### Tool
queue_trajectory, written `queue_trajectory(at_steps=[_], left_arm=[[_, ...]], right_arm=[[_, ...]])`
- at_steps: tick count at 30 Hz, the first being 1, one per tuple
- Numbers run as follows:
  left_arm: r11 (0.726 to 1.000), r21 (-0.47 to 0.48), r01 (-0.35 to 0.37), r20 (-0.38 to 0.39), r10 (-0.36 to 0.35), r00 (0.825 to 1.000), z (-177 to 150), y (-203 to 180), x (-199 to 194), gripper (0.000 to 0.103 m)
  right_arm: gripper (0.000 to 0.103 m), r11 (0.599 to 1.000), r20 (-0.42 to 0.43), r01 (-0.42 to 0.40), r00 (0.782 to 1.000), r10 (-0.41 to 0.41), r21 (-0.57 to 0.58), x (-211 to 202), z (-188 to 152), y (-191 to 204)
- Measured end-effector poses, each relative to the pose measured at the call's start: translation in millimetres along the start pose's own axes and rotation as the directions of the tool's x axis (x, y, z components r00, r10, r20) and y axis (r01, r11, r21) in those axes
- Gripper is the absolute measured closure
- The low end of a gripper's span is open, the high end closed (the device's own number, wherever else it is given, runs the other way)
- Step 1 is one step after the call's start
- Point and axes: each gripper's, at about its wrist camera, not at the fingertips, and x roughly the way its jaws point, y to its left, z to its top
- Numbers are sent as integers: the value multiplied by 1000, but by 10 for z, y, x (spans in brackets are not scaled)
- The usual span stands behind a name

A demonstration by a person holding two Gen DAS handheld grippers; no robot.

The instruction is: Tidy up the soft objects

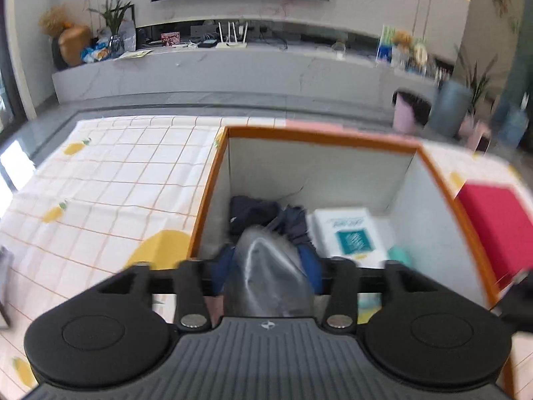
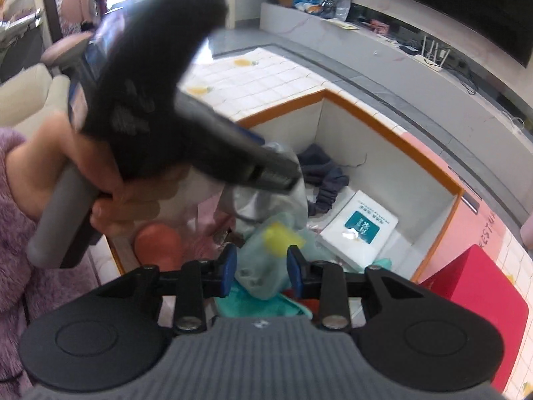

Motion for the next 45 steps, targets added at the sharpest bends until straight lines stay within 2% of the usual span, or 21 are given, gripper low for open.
queue_trajectory(at_steps=[4, 7, 8, 10, 13, 14, 16, 18, 19, 23, 27, 31, 36, 42, 45], left_arm=[[996, -57, 73, 30, -71, 997, 37, 95, -96, 32], [992, -93, 85, 27, -82, 996, 49, 125, -86, 28], [992, -95, 83, 20, -82, 996, 47, 131, -85, 28], [993, -92, 79, 7, -78, 997, 47, 104, -63, 28], [992, -106, 66, -3, -67, 998, 48, 86, -65, 28], [991, -112, 67, -7, -68, 998, 47, 89, -68, 28], [990, -103, 92, -47, -97, 994, 62, 83, -65, 28], [986, -120, 118, -94, -129, 987, 73, 74, -70, 28], [983, -141, 116, -94, -129, 987, 72, 72, -101, 28], [990, -119, 81, -66, -89, 994, 69, -64, -279, 27], [993, -90, 78, -16, -80, 997, 4, -262, -482, 27], [996, -81, 25, 63, -20, 998, -158, -496, -681, 27], [999, -37, -4, 164, 10, 986, -340, -770, -892, 28], [1000, 7, -5, 245, 3, 970, -517, -984, -1052, 28], [999, 45, -21, 278, 7, 960, -594, -1088, -1096, 28]], right_arm=[[71, 1000, -17, 12, 1000, -12, 11, 60, 10, -30], [69, 1000, -5, 23, 1000, -23, 18, 46, -1, -20], [65, 999, 3, 26, 1000, -26, 21, 40, -1, -24], [43, 999, 22, 25, 999, -25, 25, 13, 2, -22], [36, 1000, 55, 28, 998, -29, 8, -28, -11, 16], [27, 999, 66, 35, 997, -35, 1, -48, -8, 41], [15, 998, 113, 61, 992, -60, -7, -97, -12, 67], [8, 995, 154, 100, 983, -97, -16, -149, -30, 95], [4, 992, 162, 127, 979, -123, -16, -173, -42, 108], [4, 971, 190, 239, 952, -240, 28, -335, -122, 120], [3, 945, 231, 296, 918, -322, 142, -571, -343, 56], [3, 895, 212, 371, 880, -424, 248, -754, -631, -23], [3, 823, 183, 431, 834, -520, 370, -940, -989, -111], [3, 772, 181, 410, 817, -548, 486, -1079, -1333, -127], [3, 755, 165, 406, 817, -552, 515, -1103, -1434, -95]])
